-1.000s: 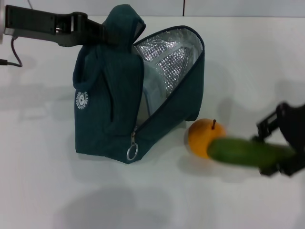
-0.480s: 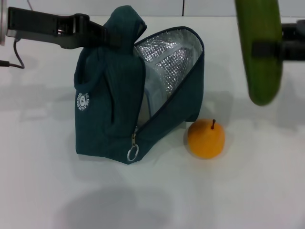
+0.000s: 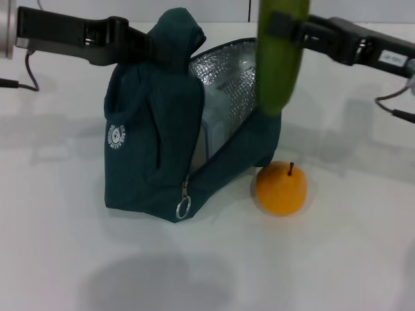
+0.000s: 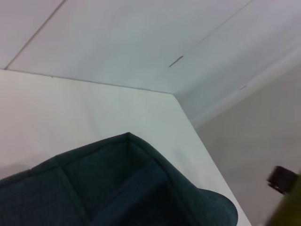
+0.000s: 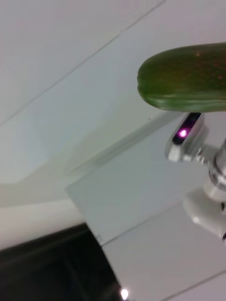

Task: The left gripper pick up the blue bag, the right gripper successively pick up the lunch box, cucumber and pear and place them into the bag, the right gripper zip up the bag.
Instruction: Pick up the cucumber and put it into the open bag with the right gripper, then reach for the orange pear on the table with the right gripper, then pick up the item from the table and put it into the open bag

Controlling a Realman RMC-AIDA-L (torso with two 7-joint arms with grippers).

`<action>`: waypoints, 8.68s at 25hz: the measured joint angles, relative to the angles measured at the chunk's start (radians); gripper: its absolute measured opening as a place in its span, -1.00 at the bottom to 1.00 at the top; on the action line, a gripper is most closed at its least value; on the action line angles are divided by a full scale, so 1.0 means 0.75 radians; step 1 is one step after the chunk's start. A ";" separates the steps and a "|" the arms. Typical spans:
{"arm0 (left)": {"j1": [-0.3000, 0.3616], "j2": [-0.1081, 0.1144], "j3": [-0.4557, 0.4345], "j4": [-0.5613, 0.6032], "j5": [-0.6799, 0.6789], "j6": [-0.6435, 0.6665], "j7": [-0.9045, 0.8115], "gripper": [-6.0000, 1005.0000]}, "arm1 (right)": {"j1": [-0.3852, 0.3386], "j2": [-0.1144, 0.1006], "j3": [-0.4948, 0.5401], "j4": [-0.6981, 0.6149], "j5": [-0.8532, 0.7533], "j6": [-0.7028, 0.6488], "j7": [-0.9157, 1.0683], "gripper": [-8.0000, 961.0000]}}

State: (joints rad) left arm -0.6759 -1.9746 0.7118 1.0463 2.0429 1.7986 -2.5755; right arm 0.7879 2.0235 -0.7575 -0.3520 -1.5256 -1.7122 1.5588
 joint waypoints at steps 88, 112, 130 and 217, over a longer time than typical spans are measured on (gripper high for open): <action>0.045 0.031 -0.002 -0.004 -0.032 0.009 0.028 -0.89 | 0.144 0.006 -0.065 0.320 0.096 0.098 -0.514 0.42; 0.069 0.015 -0.002 -0.004 -0.068 0.006 0.043 -0.89 | -0.443 -0.001 -0.495 -0.304 -0.063 0.284 -0.443 0.42; 0.068 0.016 0.001 -0.004 -0.067 0.009 0.051 -0.89 | -0.394 -0.001 -0.632 -0.205 0.060 0.386 -0.614 0.28; 0.061 0.005 0.005 -0.004 -0.062 0.005 0.059 -0.89 | 0.046 0.006 -0.746 -0.125 0.402 0.296 -0.299 -0.72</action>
State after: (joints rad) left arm -0.6304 -1.9711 0.7159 1.0431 1.9962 1.8023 -2.5310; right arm 0.8223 2.0278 -1.3169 -0.4458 -1.2242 -1.4906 1.3342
